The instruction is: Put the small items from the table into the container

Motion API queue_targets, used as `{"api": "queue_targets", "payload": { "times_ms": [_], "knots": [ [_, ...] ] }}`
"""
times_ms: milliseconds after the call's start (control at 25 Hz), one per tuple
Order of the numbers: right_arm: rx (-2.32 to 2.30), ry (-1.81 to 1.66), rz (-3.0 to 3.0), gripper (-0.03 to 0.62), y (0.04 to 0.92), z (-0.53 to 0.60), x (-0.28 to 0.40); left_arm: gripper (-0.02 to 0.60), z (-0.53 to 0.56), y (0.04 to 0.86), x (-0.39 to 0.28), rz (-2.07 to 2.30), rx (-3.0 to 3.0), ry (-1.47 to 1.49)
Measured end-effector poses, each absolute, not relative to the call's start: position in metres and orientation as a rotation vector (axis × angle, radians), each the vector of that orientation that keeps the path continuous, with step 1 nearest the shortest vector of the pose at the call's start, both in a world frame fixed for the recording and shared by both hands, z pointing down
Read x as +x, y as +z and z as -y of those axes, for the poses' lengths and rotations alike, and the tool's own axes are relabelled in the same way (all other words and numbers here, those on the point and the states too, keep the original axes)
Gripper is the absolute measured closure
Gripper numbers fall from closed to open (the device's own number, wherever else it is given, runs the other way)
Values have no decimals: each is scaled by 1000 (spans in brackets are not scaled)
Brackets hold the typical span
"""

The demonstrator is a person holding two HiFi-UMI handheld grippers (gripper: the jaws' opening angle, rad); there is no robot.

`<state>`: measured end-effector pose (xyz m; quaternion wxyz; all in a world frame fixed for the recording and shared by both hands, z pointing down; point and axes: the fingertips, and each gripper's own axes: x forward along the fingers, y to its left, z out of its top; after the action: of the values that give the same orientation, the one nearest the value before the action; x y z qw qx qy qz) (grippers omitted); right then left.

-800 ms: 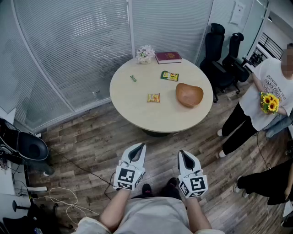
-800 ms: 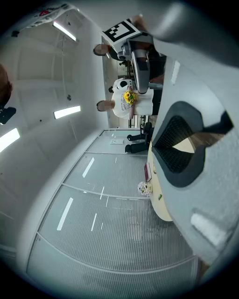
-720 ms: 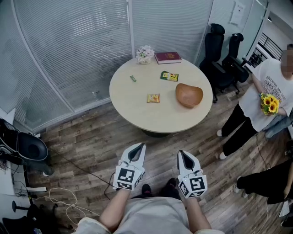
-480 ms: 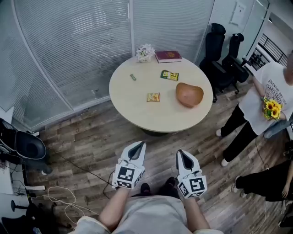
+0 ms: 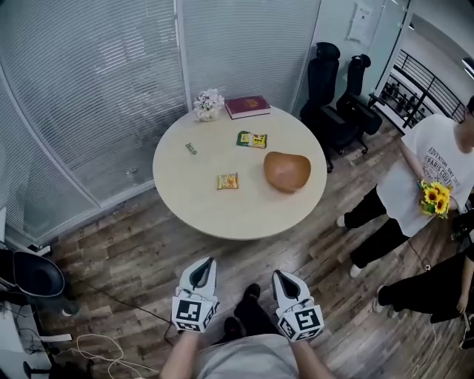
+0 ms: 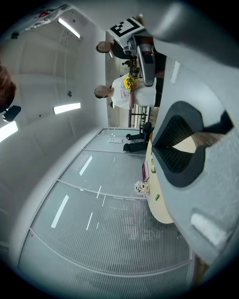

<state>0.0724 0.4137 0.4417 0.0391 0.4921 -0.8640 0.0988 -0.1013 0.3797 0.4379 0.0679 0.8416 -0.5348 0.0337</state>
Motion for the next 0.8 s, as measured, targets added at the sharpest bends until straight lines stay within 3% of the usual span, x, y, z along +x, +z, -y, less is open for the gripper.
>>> {"api": "queue_targets", "payload": {
  "times_ms": [400,800],
  "knots": [
    [1410,379,2668,592,491,-272,23,584,-298,435,-97,1561,2558,167],
    [1226,438,2630,592,549,-129,-46,584,-188,439,-166,1692,2417,234]
  ]
}}
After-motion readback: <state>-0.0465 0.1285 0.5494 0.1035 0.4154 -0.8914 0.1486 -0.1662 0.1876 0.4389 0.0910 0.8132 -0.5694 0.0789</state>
